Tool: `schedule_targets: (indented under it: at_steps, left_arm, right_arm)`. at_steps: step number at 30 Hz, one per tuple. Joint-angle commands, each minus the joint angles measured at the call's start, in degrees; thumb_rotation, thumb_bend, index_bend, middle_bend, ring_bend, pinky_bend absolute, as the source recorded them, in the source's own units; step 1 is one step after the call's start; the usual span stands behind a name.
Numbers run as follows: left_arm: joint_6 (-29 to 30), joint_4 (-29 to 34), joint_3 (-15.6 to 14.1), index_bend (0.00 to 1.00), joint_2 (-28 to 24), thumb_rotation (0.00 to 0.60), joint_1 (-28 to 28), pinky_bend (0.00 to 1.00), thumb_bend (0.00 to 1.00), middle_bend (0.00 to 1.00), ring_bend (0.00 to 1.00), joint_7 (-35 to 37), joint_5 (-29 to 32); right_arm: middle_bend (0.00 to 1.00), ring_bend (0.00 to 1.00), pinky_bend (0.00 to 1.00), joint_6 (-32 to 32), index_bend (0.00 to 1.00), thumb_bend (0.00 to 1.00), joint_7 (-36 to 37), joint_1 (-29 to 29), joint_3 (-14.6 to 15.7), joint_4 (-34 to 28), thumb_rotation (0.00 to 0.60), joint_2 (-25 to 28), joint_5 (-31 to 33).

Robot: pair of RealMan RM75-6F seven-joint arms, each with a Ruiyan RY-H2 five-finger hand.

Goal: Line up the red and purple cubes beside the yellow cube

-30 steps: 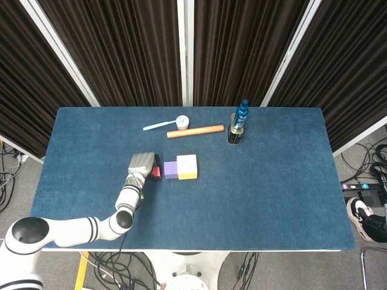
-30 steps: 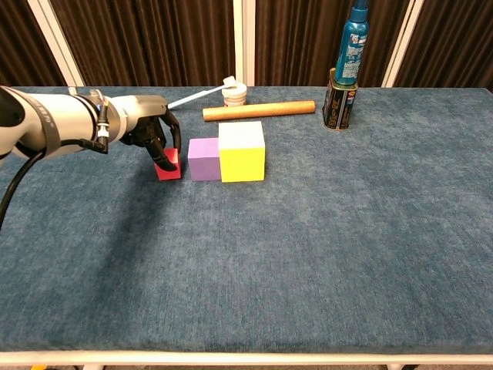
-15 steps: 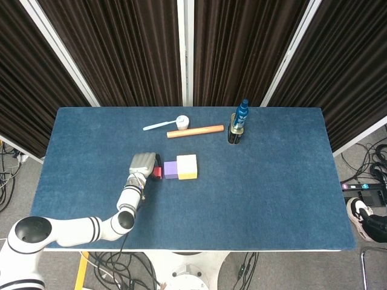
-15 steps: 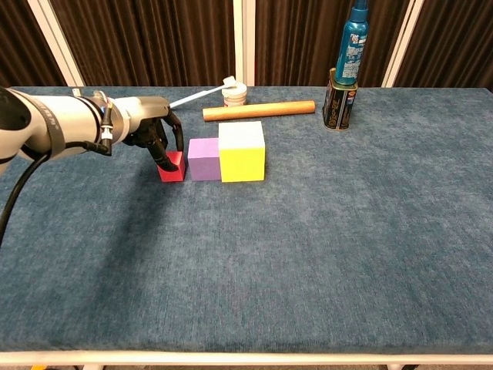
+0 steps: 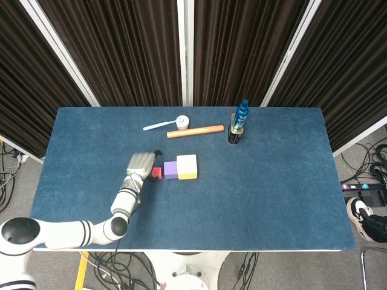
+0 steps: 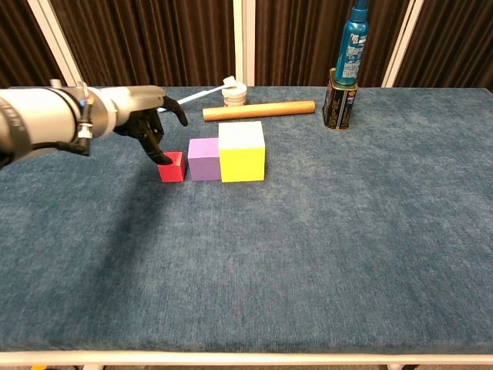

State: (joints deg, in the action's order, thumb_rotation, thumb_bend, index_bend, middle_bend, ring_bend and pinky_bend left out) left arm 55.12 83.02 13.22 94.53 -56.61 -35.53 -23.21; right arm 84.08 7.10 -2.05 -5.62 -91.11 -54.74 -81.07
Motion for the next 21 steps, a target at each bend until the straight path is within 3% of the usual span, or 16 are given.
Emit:
schedule_targets:
  at_steps: [1,7,21]
  left_arm:
    - [0.87,0.12,-2.35,0.24,-1.25,0.6,1.68,1.0,0.27,0.88,0.94,0.69,-3.15]
    - [-0.11,-5.82,-3.4,0.22,1.82,0.6,2.04,0.99,0.21,0.88,0.94,1.09,-4.82]
    - [-2.51,-13.37,-1.07,0.22,6.37,0.6,1.69,0.99,0.16,0.88,0.94,2.77,-7.03]
  right_arm:
    - [0.1,0.03,0.11,0.0,0.0,0.15,-0.06,0.02,0.01,-0.02,0.6,0.0,0.02]
    - [0.1,0.03,0.11,-0.08,0.0,0.15,-0.61,-0.1,-0.06,-0.49,0.6,0.14,0.0]
    - [0.1,0.03,0.11,-0.45,0.0,0.15,-1.6,-0.09,-0.22,-1.22,0.6,0.57,0.85]
